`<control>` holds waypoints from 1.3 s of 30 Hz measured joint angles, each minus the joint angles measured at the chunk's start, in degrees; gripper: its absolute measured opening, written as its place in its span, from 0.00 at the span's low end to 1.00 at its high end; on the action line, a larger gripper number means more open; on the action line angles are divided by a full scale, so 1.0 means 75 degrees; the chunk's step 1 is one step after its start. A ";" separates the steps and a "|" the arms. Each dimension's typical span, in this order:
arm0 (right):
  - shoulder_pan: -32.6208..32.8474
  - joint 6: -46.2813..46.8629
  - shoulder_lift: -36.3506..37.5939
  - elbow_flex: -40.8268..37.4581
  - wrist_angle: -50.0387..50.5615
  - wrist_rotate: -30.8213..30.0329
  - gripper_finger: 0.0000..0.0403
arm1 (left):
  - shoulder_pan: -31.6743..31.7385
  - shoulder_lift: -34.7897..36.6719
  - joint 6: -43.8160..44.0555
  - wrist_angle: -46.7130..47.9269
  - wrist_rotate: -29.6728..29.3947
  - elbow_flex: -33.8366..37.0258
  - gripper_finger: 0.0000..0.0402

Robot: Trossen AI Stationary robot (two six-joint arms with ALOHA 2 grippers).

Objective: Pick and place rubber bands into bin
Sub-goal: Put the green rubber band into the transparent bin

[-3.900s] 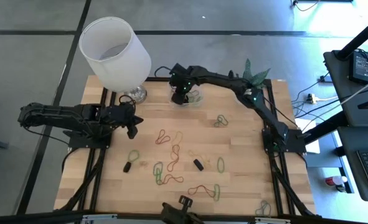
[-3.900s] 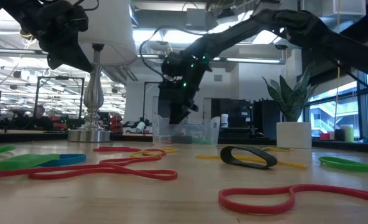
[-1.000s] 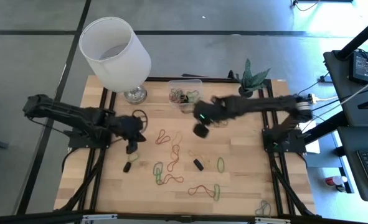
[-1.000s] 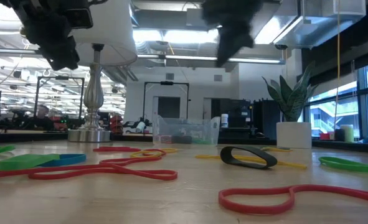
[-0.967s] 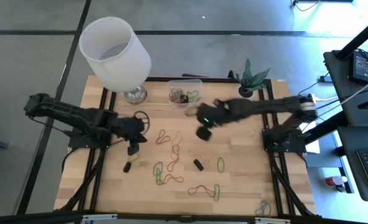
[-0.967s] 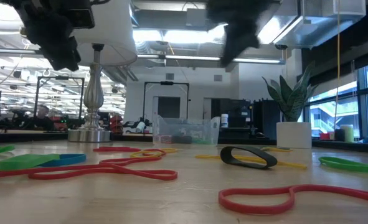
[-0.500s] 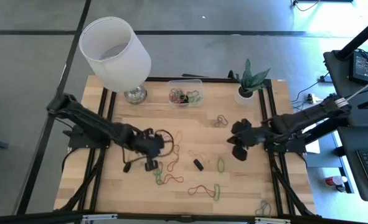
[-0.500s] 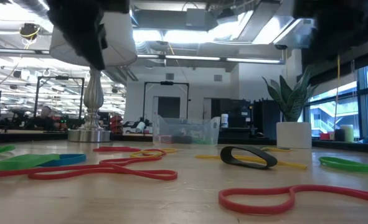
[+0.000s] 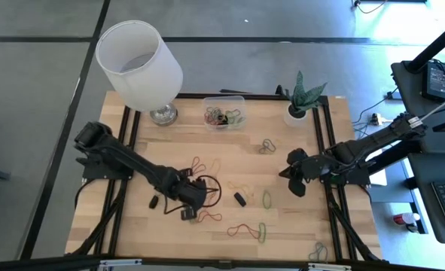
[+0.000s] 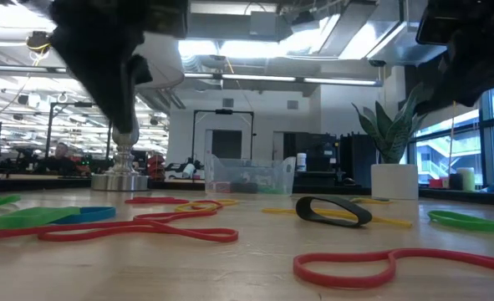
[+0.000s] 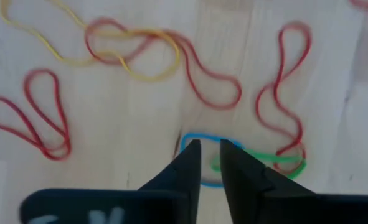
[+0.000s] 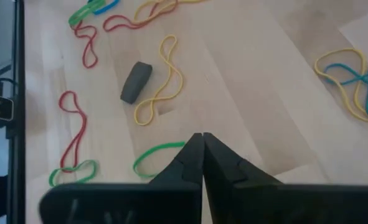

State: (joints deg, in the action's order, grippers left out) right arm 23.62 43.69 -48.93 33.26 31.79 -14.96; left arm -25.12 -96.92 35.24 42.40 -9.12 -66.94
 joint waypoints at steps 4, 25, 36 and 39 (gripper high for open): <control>-0.0003 -0.0238 0.0000 0.0000 -0.0167 -0.0003 0.02 | -0.0117 -0.0331 -0.0036 0.0186 0.0255 0.0000 0.22; -0.0002 -0.0285 -0.0006 0.0000 -0.0475 0.0018 0.02 | -0.0199 -0.1320 0.0068 -0.0098 0.0577 0.0000 0.14; -0.0003 -0.0283 -0.0006 0.0000 -0.0505 0.0021 0.02 | -0.0196 -0.1745 0.0067 -0.0180 0.1241 -0.0041 0.12; 0.0000 -0.0283 -0.0006 0.0000 -0.0505 0.0021 0.02 | -0.0193 -0.1784 0.0363 -0.0170 0.1228 -0.0037 0.08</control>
State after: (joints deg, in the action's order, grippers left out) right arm 23.62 41.56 -48.97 33.26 28.01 -14.81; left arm -26.57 -110.30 37.97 41.12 0.09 -67.21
